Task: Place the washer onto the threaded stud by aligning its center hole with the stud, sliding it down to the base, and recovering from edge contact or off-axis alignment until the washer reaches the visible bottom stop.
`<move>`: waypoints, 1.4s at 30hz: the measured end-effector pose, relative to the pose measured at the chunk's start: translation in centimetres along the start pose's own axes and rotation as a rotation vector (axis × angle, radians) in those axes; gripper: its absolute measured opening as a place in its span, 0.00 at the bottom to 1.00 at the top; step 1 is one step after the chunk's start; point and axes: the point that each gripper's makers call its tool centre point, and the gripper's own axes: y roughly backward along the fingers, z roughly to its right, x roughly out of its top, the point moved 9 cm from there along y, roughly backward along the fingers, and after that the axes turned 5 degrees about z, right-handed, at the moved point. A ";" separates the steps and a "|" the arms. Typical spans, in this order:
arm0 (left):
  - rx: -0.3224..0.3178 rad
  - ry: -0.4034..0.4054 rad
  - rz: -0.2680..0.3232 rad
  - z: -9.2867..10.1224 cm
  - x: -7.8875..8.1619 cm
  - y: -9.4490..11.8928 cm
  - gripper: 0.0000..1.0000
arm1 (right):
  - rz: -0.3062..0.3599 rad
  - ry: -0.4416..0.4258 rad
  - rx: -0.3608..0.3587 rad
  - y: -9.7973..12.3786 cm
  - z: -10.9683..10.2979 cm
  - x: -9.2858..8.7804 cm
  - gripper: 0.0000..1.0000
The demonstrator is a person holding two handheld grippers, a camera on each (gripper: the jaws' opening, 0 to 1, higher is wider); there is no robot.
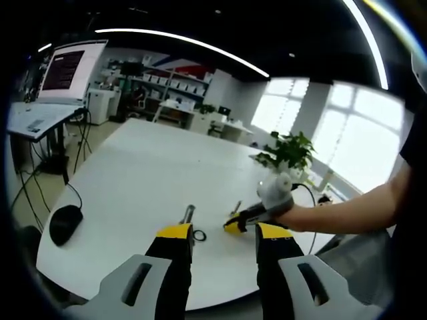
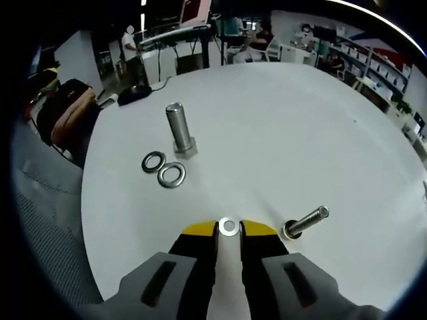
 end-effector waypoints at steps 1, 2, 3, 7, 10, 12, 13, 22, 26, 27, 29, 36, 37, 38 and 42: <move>0.000 0.000 0.000 0.0 0.0 0.0 0.35 | 0.001 0.001 0.000 0.0 0.0 0.0 0.14; 0.000 0.000 0.000 0.0 0.0 0.0 0.35 | 0.003 0.009 0.003 0.0 0.0 0.0 0.14; 0.000 0.000 -0.001 0.0 0.0 0.0 0.35 | 0.016 0.078 0.023 -0.1 0.1 0.1 0.14; 0.001 0.000 -0.001 0.0 0.0 0.0 0.35 | 0.007 0.056 0.025 0.0 0.1 0.0 0.13; 0.002 0.000 -0.002 0.0 0.0 0.0 0.35 | 0.002 0.072 0.021 0.1 0.3 0.0 0.13; 0.002 0.000 -0.002 0.0 0.0 0.0 0.35 | 0.006 0.076 0.021 0.4 0.3 0.0 0.13; 0.002 0.000 -0.002 0.0 0.0 0.0 0.35 | 0.008 0.078 0.022 0.5 0.3 0.1 0.13; 0.004 0.000 0.000 -0.1 0.1 0.0 0.35 | 0.038 0.203 -0.001 1.9 0.6 1.5 0.13; 0.003 0.000 0.002 0.0 0.1 0.0 0.35 | 0.043 0.280 -0.017 2.6 0.6 2.0 0.13; 0.003 0.000 0.002 0.0 0.1 0.0 0.35 | 0.043 0.291 -0.020 2.7 0.6 2.0 0.13; 0.002 -0.001 0.003 0.0 0.1 0.0 0.35 | 0.047 0.318 -0.034 3.0 0.7 2.1 0.13; 0.001 -0.001 0.004 0.0 0.1 0.0 0.35 | 0.045 0.483 -0.117 4.4 1.0 3.0 0.13; 0.001 -0.001 0.004 0.0 0.1 0.0 0.35 | 0.035 0.541 -0.140 4.6 1.0 3.2 0.13; 0.001 -0.001 0.003 0.0 0.1 0.0 0.35 | 0.027 0.565 -0.146 4.6 0.9 3.3 0.13; 0.000 -0.002 0.001 0.0 0.1 0.0 0.35 | 0.035 0.582 -0.174 4.9 1.0 3.8 0.13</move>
